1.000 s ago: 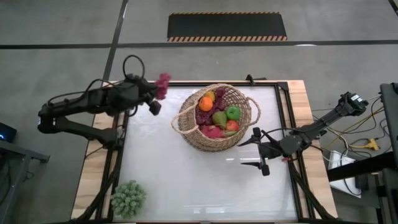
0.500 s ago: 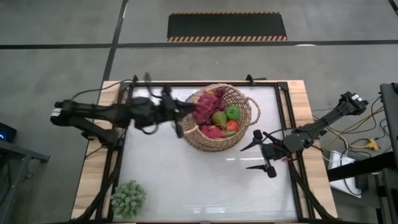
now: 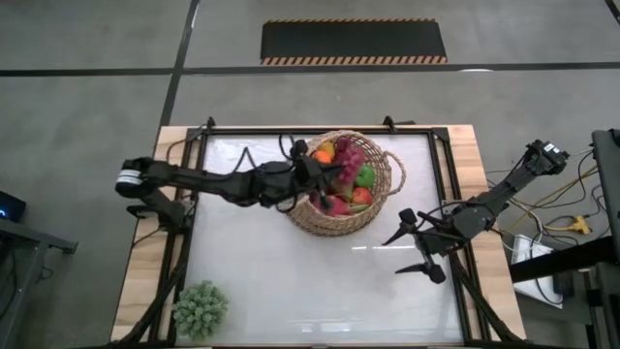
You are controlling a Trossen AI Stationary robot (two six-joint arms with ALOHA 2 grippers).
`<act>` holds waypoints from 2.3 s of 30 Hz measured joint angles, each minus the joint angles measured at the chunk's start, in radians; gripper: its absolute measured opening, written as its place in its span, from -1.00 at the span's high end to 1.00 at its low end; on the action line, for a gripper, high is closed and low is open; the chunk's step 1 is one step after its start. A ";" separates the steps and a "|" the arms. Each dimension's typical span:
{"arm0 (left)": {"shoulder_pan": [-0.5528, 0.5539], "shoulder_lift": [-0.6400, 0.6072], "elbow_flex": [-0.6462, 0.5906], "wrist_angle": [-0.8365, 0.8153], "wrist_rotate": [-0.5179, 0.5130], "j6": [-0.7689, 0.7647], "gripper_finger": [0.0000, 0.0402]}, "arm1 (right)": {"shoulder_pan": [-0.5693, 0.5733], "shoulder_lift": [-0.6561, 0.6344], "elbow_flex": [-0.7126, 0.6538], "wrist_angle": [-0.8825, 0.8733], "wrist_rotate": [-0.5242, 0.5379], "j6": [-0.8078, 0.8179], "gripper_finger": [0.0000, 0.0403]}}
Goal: Build produce basket
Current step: Put the purple grapes into the brown basket, then return to Home Position
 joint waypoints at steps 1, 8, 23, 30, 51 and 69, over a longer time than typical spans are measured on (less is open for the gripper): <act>0.013 0.011 0.000 0.004 0.000 -0.003 1.00 | 0.000 -0.001 0.000 0.000 0.000 -0.001 -0.62; 0.066 0.094 0.001 0.001 0.002 -0.040 1.00 | 0.000 -0.001 0.000 -0.001 0.001 -0.005 -0.62; 0.086 0.228 0.079 0.043 0.008 -0.062 0.65 | 0.000 -0.004 0.000 -0.004 0.001 0.003 -0.62; 0.096 0.220 0.076 0.043 0.008 -0.063 0.32 | 0.000 -0.006 0.000 -0.012 0.002 0.008 -0.62; -0.419 -0.170 -0.368 -0.082 0.130 0.235 0.32 | -0.022 0.051 -0.082 0.184 0.061 -0.102 -0.62; -0.321 -0.978 -0.917 0.122 -0.007 0.368 0.99 | -0.461 0.133 0.047 0.476 -0.235 -0.322 -0.62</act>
